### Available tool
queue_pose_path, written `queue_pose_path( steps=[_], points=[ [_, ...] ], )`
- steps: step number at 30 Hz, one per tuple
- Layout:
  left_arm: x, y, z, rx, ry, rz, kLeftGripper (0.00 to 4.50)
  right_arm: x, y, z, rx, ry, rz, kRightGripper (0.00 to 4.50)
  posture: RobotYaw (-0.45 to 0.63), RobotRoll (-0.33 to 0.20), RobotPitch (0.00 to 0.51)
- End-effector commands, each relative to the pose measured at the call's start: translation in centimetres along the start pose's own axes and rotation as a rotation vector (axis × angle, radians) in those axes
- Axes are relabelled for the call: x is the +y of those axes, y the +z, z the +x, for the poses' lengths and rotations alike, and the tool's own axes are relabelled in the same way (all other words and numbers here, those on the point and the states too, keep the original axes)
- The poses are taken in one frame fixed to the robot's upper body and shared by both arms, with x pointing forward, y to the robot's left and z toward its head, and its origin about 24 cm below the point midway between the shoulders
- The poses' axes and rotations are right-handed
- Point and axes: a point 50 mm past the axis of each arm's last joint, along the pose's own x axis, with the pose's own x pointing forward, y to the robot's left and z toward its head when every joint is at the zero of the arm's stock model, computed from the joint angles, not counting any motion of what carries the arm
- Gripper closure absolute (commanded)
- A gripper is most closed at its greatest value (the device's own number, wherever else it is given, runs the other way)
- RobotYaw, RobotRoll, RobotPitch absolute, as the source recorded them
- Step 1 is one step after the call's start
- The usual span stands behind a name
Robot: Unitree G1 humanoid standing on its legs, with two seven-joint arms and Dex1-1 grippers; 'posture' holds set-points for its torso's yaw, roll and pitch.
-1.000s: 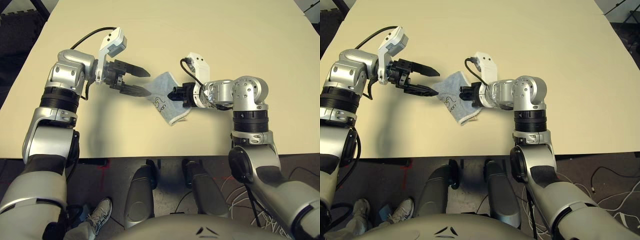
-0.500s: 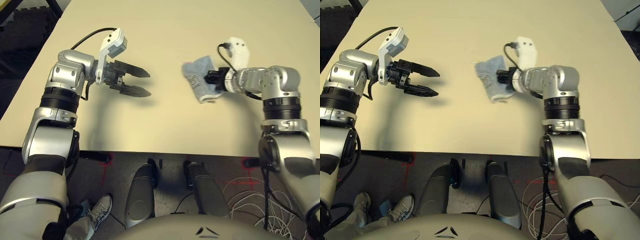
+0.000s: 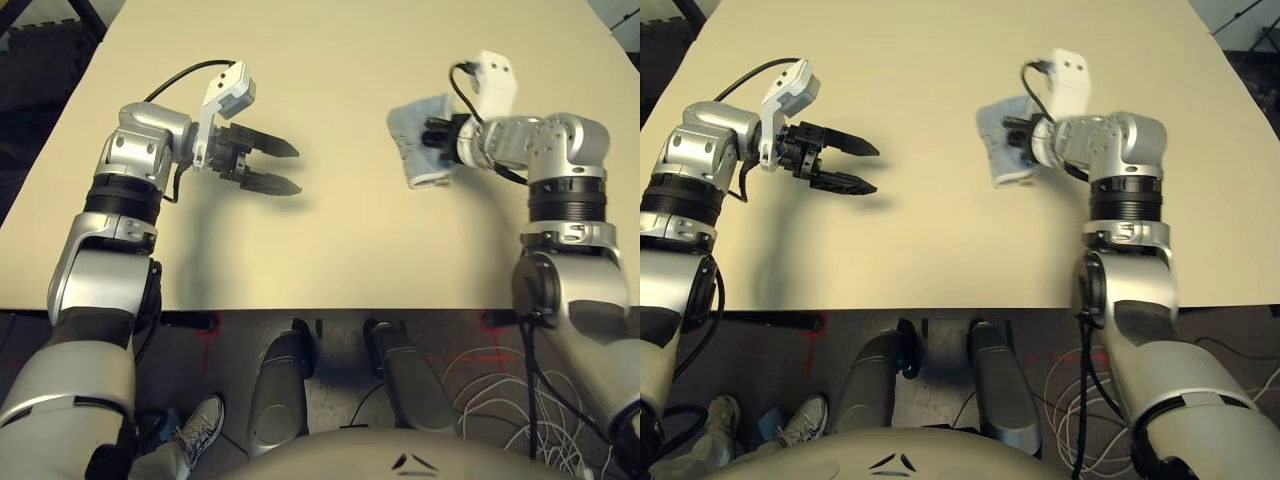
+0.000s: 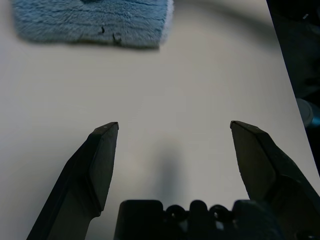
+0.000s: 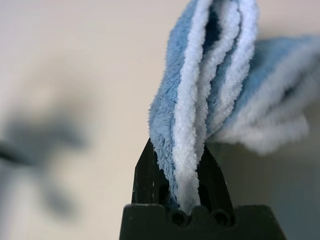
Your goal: Wipe the water off the table with a rag.
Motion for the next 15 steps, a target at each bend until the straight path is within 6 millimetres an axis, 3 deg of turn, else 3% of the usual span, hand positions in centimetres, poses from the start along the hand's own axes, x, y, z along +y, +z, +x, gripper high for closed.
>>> queue_pose_path(
  steps=[1,4,7,11,15],
  points=[
    [0.1,-0.1,-0.2,0.017,0.003,-0.001,0.0,2.2,-0.3,-0.1,0.015,0.058,-0.006,4.48,-0.19,0.0,0.271],
    [0.2,0.0,-0.1,0.016,0.002,0.0,0.0,3.5,-1.3,0.4,0.038,0.09,-0.002,4.48,-0.19,0.0,0.269],
    [0.2,0.0,0.0,0.014,0.0,0.0,0.0,3.3,-3.0,1.0,0.068,0.081,0.012,4.48,-0.18,0.0,0.27],
    [0.1,0.0,0.1,0.011,-0.002,-0.001,0.0,0.8,-4.7,1.2,0.096,-0.026,0.07,4.48,-0.18,0.0,0.271],
    [0.2,-0.2,0.1,0.009,0.003,-0.002,0.0,-2.4,-4.8,0.5,0.079,-0.146,0.098,4.48,-0.18,0.0,0.274]
  ],
)
